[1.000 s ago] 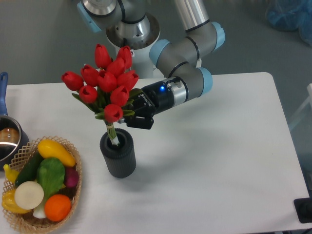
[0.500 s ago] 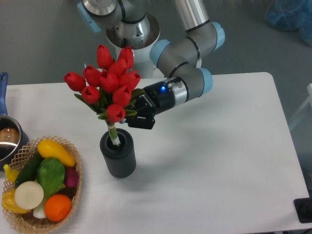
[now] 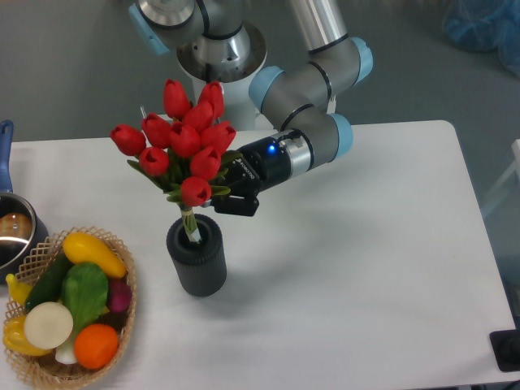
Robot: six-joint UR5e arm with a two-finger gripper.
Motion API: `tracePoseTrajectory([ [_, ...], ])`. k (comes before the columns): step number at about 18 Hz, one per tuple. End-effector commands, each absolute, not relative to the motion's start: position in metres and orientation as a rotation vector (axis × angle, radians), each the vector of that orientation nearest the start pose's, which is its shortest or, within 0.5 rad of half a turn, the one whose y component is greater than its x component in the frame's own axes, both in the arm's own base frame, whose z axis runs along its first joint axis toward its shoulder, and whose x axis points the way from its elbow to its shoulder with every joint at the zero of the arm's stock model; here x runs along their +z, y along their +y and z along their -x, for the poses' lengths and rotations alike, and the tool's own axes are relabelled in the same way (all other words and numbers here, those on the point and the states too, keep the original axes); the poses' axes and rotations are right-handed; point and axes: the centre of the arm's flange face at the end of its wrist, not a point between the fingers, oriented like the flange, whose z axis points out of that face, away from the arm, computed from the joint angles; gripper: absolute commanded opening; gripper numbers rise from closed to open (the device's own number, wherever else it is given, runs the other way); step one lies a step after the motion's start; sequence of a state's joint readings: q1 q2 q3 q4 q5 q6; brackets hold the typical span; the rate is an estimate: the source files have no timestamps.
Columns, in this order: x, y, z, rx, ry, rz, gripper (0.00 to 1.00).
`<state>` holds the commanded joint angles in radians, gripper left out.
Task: Insert the flowers into the vase
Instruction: 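Lower the tulip stems into the vase opening, then push the bouquet further down into the vase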
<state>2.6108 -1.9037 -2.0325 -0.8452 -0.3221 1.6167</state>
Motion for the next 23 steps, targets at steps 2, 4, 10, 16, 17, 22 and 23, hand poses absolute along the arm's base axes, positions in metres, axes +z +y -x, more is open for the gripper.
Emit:
tracePoseTrajectory([
  [2, 0.305, 0.456, 0.328, -0.456, 0.299, 1.227, 0.21],
  [4, 0.302, 0.455, 0.326, -0.461, 0.293, 1.229, 0.21],
  [10, 0.287, 0.453, 0.324, -0.452, 0.286, 1.234, 0.21],
  [16, 0.273, 0.453, 0.321, -0.441, 0.285, 1.240, 0.21],
  [17, 0.269, 0.452, 0.320, -0.443, 0.281, 1.243, 0.21],
  [22, 0.255, 0.451, 0.316, -0.407, 0.295, 1.240, 0.21],
  [23, 0.251, 0.451, 0.317, -0.405, 0.293, 1.242, 0.21],
])
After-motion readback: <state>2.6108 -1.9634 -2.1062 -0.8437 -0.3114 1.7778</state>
